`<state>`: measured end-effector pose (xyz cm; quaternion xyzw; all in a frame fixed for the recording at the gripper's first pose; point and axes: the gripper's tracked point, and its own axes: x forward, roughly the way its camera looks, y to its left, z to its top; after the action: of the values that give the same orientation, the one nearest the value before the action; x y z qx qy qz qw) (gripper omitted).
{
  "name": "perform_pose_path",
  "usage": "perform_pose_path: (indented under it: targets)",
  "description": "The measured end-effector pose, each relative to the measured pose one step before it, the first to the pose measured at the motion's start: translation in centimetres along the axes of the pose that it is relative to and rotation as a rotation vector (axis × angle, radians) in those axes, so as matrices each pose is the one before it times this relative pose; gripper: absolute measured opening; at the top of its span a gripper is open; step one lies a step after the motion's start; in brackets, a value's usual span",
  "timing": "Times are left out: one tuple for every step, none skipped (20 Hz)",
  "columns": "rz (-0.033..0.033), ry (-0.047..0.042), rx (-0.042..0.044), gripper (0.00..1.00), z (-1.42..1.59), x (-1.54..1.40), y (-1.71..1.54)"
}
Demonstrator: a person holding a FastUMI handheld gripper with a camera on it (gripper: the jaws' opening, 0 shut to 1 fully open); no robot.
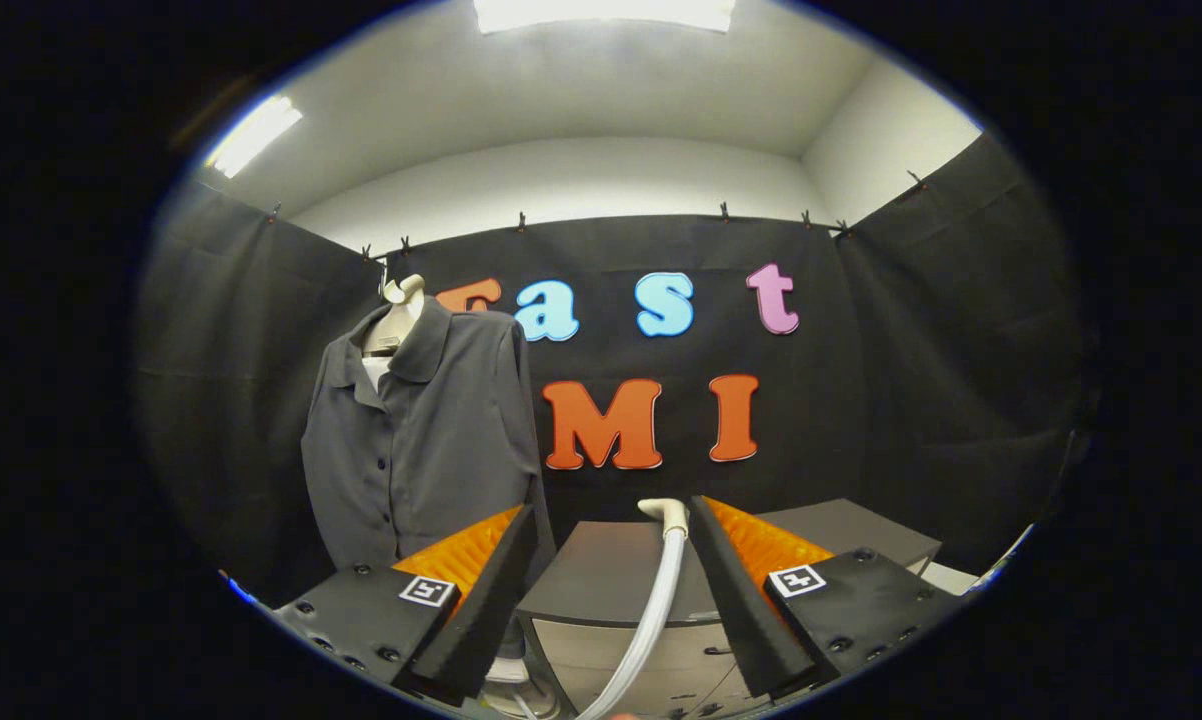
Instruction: Iron the clothes twice with a garment steamer, once on the left side and once on the right side.
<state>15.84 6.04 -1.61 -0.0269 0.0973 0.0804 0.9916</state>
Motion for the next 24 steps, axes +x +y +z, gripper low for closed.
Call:
perform_pose_path:
  targets:
    - [0.00400,0.03203,0.00583,0.98,-0.104,1.605,-0.566]
    - [0.01275,0.01860,-0.00263,0.98,0.193,1.741,-0.304]
    - [0.00137,0.01708,-0.00653,0.98,0.318,2.030,-0.432]
    - [-0.01118,0.02751,-0.01137,0.98,0.031,2.255,-1.149]
    - [-0.01265,0.03536,-0.00744,0.98,-0.083,2.385,-1.264]
    - [-0.00735,0.03716,-0.00240,0.98,-0.035,2.364,-1.046]
    - [-0.01085,0.03899,0.00731,0.98,-0.083,2.411,-1.189]
    - [-0.00811,0.05603,0.01048,0.98,-0.455,2.301,-1.073]
    - [-0.01464,0.06364,0.01940,0.98,-0.801,2.016,-1.087]
    - [-0.01102,0.06277,0.02355,0.98,-1.009,1.880,-0.918]
    - [-0.00651,0.05100,0.02088,0.98,-0.824,2.243,-0.537]
    - [0.00389,0.04568,0.01379,0.98,-0.871,2.123,-0.334]
    - [0.00834,0.03653,0.01722,0.98,-0.706,1.954,-0.291]
    - [-0.00116,0.03675,0.02522,0.98,-0.584,1.599,-0.604]
    - [0.00466,0.02330,0.02917,0.99,-0.336,1.608,-0.391]
    - [0.01641,0.02136,0.02153,0.98,-0.399,1.302,-0.303]
    - [0.01113,0.02561,0.01067,0.98,-0.339,1.212,-0.076]
    - [0.00920,0.02907,0.00538,0.98,-0.375,1.146,-0.002]
    - [0.00943,0.02703,0.00587,0.98,-0.220,1.024,0.021]
    - [0.00775,0.02304,0.00325,0.98,-0.104,1.051,0.032]
    - [0.00601,0.01419,0.00269,0.98,-0.088,0.628,-0.143]
    - [0.00833,0.02235,0.00274,0.98,-0.310,0.626,-0.043]
    - [0.00907,0.01703,0.00656,0.97,-0.251,0.564,0.063]
    - [0.00217,0.01753,0.00143,0.97,-0.350,0.303,-0.227]
